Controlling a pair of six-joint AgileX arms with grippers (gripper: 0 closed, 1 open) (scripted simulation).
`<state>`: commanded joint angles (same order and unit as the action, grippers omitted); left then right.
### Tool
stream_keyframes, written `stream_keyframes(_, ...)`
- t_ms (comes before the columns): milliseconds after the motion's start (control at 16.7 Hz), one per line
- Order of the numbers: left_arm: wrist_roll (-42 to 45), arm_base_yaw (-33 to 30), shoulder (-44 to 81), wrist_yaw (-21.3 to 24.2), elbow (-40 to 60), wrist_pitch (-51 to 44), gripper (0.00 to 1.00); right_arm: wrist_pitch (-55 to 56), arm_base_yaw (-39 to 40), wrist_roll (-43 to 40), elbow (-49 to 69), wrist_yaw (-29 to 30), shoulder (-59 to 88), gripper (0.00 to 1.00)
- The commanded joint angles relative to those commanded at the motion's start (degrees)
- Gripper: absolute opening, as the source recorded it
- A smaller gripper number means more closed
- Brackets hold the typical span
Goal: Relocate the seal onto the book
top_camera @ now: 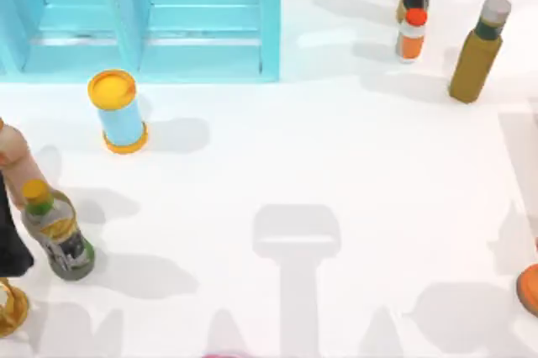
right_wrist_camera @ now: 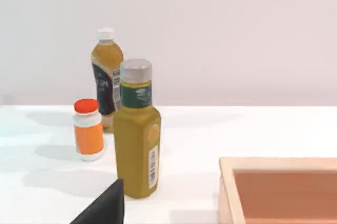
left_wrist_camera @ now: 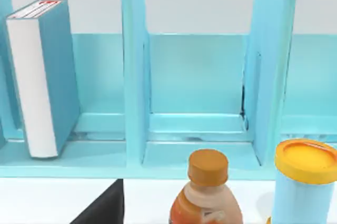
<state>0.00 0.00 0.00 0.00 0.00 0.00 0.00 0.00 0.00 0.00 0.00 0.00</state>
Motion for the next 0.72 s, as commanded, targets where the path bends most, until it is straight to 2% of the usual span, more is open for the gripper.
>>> stream_keyframes(180, 0.0, 0.2, 0.6, 0.2, 0.4, 0.6, 1.0, 0.0, 0.0, 0.0, 0.0, 0.0, 0.0, 1.0)
stream_keyframes(360, 0.1, 1.8, 5.9, 2.1, 4.0, 5.4, 1.0, 0.0, 0.0, 0.0, 0.0, 0.0, 0.0, 1.0)
stream_keyframes(540, 0.1, 4.7, 16.7, 5.5, 9.7, 13.5, 1.0, 0.0, 0.0, 0.0, 0.0, 0.0, 0.0, 1.0)
stream_keyframes(720, -0.1, 8.4, 32.7, 10.0, 16.5, 23.3, 1.0, 0.0, 0.0, 0.0, 0.0, 0.0, 0.0, 1.0)
